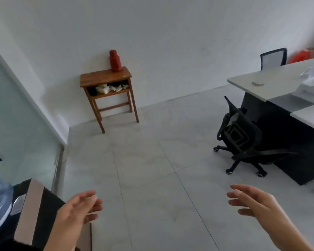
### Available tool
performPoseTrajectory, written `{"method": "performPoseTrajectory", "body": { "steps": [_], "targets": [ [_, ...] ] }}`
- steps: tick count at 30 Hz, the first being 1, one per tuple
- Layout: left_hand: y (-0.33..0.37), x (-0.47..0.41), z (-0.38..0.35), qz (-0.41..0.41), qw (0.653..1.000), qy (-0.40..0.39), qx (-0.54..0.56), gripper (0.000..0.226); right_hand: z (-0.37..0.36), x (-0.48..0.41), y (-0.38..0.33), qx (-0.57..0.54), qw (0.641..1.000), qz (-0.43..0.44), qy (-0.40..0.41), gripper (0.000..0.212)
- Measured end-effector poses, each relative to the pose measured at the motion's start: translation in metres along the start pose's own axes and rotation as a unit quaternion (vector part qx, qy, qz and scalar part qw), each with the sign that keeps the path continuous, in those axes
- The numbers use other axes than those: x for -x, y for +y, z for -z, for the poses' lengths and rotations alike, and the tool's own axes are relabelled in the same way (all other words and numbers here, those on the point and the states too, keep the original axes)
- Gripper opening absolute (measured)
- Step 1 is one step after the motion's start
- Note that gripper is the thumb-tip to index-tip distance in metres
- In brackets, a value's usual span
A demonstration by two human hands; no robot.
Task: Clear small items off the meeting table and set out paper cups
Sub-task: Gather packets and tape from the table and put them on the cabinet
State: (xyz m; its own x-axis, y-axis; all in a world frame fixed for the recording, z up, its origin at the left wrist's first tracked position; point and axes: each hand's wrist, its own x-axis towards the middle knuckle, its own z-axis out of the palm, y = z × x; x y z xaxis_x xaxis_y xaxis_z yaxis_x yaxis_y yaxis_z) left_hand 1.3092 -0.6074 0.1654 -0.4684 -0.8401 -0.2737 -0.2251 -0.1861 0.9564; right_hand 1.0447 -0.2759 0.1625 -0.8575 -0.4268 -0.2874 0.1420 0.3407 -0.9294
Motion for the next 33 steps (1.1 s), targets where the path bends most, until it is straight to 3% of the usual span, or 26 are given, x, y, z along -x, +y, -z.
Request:
{"method": "performPoseTrajectory", "body": {
  "steps": [5,9,15,18,23,29,33],
  "targets": [
    [0.052,-0.109,-0.061,-0.043,0.996,-0.066,-0.032,0.013,-0.010,-0.064,-0.038,-0.025,0.999,0.006,0.042,0.017],
    [0.067,-0.180,-0.107,-0.025,0.988,-0.141,-0.061,0.014,-0.011,-0.122,-0.044,-0.024,0.997,-0.024,0.068,0.017],
    [0.088,-0.306,-0.177,0.024,0.979,-0.184,-0.085,0.013,0.000,-0.248,-0.060,-0.014,0.994,-0.051,0.092,0.016],
    [0.115,-0.375,-0.215,0.019,0.982,-0.168,-0.088,0.012,0.003,-0.330,-0.079,-0.018,0.992,-0.052,0.110,0.016],
    [0.175,-0.476,-0.272,-0.022,0.983,-0.167,-0.077,0.013,-0.013,-0.473,-0.150,0.025,0.997,-0.006,0.072,0.016],
    [0.193,-0.584,-0.315,0.035,0.986,-0.143,-0.075,0.011,-0.026,-0.617,-0.211,0.053,0.998,0.010,0.029,0.017],
    [0.204,-0.696,-0.355,0.058,0.986,-0.123,-0.099,0.008,-0.033,-0.716,-0.222,0.050,0.997,-0.016,0.048,0.016]
  ]
}}
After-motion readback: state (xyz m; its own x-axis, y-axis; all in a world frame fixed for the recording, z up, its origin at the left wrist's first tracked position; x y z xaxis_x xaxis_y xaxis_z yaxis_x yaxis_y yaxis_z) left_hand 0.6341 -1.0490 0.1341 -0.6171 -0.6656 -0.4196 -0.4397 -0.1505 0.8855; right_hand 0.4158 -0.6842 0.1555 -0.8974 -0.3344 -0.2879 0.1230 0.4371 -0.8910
